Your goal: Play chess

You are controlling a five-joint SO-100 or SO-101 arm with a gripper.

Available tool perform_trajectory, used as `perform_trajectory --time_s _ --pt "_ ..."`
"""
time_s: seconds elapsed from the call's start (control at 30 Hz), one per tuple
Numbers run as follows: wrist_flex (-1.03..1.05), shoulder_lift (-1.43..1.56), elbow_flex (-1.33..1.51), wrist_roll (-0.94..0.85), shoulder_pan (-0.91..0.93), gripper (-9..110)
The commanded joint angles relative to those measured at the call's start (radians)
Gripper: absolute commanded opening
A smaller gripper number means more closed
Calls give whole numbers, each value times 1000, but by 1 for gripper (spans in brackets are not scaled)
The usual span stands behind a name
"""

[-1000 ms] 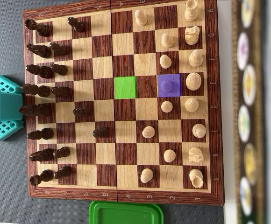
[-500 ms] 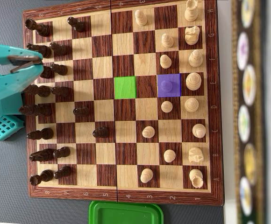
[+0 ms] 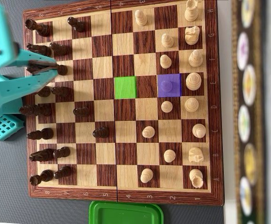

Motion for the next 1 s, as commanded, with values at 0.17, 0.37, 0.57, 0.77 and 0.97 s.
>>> perform_trajectory --time_s 0.17,0.37,0.57,0.77,0.97 --pt "6 -356 -279 -3 -3 0" --pt "5 -535 -396 -6 8 0" --pt "3 -676 -465 3 63 0" --pt "5 -876 -592 -3 81 0" --pt "5 -1058 -704 -5 77 0"
